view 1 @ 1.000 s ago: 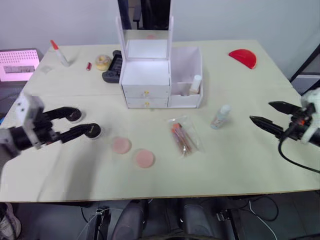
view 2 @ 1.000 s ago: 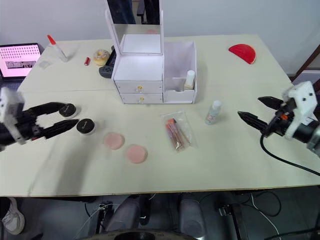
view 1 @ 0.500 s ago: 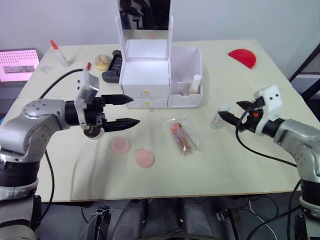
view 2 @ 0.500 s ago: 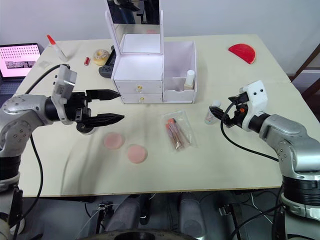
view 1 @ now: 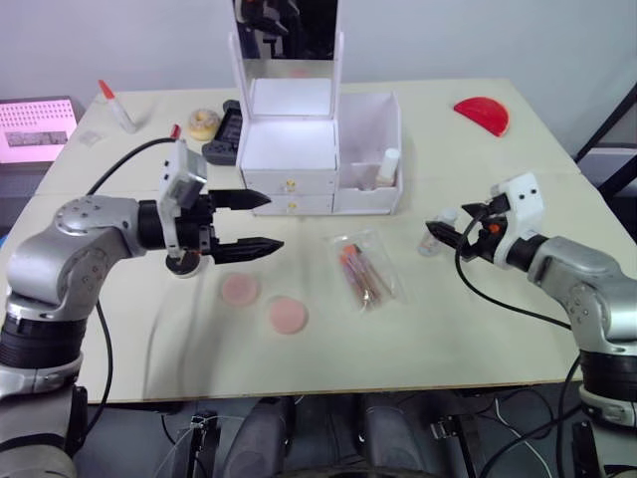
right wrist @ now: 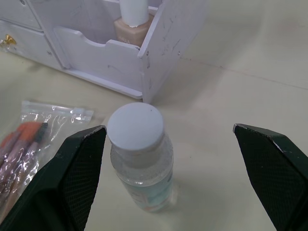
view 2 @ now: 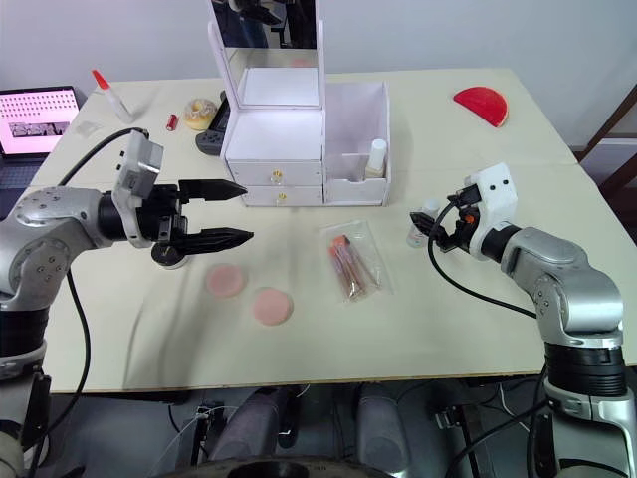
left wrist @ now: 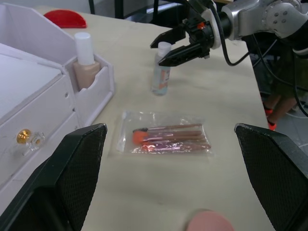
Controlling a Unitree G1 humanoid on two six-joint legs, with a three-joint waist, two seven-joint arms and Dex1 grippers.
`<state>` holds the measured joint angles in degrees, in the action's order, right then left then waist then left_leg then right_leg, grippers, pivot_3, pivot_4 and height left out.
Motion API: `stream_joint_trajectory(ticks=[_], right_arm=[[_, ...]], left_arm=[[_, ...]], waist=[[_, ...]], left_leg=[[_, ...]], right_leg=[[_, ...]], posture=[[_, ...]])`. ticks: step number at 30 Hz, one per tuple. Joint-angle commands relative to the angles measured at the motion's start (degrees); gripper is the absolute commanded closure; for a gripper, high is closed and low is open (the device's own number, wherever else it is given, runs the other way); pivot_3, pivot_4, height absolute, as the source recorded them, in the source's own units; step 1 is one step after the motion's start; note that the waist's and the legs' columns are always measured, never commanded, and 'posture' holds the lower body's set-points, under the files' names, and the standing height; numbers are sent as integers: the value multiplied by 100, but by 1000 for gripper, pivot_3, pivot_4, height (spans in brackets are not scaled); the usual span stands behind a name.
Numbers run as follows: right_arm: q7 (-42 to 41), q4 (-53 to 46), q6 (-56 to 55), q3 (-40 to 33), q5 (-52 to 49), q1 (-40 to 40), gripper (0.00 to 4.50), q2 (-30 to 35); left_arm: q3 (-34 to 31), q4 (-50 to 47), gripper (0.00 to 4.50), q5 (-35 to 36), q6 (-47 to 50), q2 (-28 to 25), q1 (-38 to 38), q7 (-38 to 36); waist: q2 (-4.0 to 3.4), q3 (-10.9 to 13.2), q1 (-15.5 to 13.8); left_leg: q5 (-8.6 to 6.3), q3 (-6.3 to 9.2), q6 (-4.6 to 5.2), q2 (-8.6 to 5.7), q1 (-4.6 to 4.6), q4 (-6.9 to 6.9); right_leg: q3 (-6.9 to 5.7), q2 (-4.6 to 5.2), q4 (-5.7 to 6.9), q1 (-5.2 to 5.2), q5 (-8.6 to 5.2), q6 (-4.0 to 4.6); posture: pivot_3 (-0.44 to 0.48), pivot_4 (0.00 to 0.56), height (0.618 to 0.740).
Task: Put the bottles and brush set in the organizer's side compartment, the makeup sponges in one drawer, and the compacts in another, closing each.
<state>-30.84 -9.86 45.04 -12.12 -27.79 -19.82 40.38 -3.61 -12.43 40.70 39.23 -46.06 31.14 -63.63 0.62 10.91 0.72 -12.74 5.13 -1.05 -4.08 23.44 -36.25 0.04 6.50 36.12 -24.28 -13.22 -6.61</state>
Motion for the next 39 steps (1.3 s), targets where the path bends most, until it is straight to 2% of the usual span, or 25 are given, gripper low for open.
stream_joint_trajectory(ticks=[1, 8, 9, 11, 14, 15, 16, 30, 32, 34, 35, 39], right_arm=[[-36, 17, -171, -66, 61, -128, 23, -8], [-60, 141, -260, -30, 104, -193, 23, -60], [-58, 152, -270, -27, 105, -203, 561, -68], [-55, 163, -276, -28, 102, -210, 1358, -81], [-62, 128, -273, -37, 93, -161, 2918, -80], [-65, 118, -272, -42, 88, -149, 3332, -80], [-68, 108, -270, -48, 84, -135, 3392, -78], [-257, -49, -284, -53, 65, -153, 3392, 25], [-302, -102, -287, 1, 63, -154, 2365, 11], [-320, -172, -274, 42, 59, -170, 1636, -5], [-306, -190, -266, 29, 53, -183, 1115, -22], [-327, -275, -184, -76, -29, -212, 1115, 27]], left_arm=[[-197, -154, 0, 78, -21, -25, -2, 33], [-175, -90, 0, 51, -30, -3, 29, 51], [-169, -77, 0, 43, -36, -1, 32, 48], [-165, -60, 0, 39, -38, 6, 41, 49], [-165, -60, 0, 38, -36, 7, 45, 55], [-168, -63, 0, 42, -31, 8, 48, 58], [-173, -71, 0, 51, -22, 8, 50, 62], [-194, -102, 0, 99, 44, -7, 50, 97], [-191, -90, 0, 92, 35, -2, 54, 98], [-188, -84, 0, 88, 29, 0, 54, 101], [-186, -82, 0, 87, 28, 1, 54, 103], [-187, -94, 0, 102, 38, 4, 59, 121]], waist=[[0, 0, 3], [0, 0, 4], [0, 0, 3], [0, 0, 1], [0, 0, 5], [0, 0, 5], [0, 0, 4], [0, 0, 4], [0, 0, 5], [0, 0, 6], [0, 0, 6], [0, 0, 1]], left_leg=[[0, 0, 0, 0, 0, 0], [0, 0, 0, 0, 0, 0], [0, 0, 0, 0, 0, 0], [0, 0, 0, 0, 0, 0], [0, 0, 0, 0, 0, 0], [0, 0, 0, 0, 0, 0], [0, 0, 0, 0, -1, 0], [0, 0, 0, 0, -1, 0], [0, 0, 0, 0, -1, 0], [0, 0, 0, 0, -1, 0], [0, 0, 0, 0, -1, 0], [0, 0, 0, 0, -1, -1]], right_leg=[[0, 0, 0, 0, 0, 0], [0, 0, 1, 0, 0, -1], [0, 0, 1, 0, 0, -1], [0, 0, 2, 0, 0, -1], [0, 0, 2, 0, 1, -1], [0, 0, 2, 0, 1, -1], [0, 0, 2, 0, 1, -1], [0, -1, 2, 0, 1, -1], [0, 0, 2, 0, 1, -1], [0, 0, 2, 0, 1, -1], [0, -1, 2, 0, 1, -1], [0, 0, 2, 0, 1, -1]], posture=[[0, 150, 737], [0, 150, 737], [0, 150, 737], [0, 150, 737], [0, 150, 737], [0, 150, 737], [0, 150, 737], [0, 150, 737], [0, 150, 737], [0, 150, 737], [0, 150, 737], [0, 150, 737]])
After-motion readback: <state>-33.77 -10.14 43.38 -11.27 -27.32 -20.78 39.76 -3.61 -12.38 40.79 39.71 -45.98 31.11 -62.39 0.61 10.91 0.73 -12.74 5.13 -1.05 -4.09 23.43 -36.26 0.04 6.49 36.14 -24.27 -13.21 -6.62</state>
